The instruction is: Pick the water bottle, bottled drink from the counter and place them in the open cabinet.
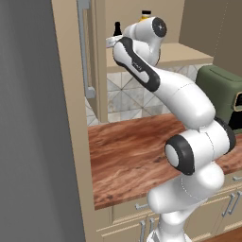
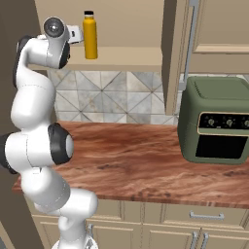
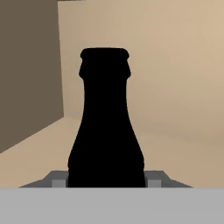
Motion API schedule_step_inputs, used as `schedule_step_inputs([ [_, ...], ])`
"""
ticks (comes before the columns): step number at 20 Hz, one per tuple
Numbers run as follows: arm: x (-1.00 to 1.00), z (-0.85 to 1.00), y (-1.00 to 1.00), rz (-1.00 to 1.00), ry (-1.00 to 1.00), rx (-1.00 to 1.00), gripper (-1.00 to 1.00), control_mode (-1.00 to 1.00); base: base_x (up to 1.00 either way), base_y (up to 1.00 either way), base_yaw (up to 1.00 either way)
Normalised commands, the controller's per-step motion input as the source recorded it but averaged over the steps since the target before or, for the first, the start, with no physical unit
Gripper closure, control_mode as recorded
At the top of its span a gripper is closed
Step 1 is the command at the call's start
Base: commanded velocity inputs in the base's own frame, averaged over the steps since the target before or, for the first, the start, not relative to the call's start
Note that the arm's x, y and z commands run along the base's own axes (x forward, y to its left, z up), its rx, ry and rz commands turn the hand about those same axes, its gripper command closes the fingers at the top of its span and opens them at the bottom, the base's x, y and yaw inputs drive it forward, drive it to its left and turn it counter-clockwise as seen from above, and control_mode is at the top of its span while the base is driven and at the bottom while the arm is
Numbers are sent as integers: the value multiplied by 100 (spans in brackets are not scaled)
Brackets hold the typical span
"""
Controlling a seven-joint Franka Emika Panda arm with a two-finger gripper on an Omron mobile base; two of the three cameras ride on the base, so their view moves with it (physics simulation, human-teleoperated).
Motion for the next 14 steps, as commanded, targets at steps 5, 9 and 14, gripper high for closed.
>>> schedule_step_inputs([
  [5, 0, -16, 0, -1, -2, 0, 100, -100, 0, 0, 0],
  [9, 0, -17, 0, -4, -4, 0, 100, -100, 0, 0, 0],
  [14, 3, -18, 0, -5, -5, 0, 100, -100, 0, 0, 0],
])
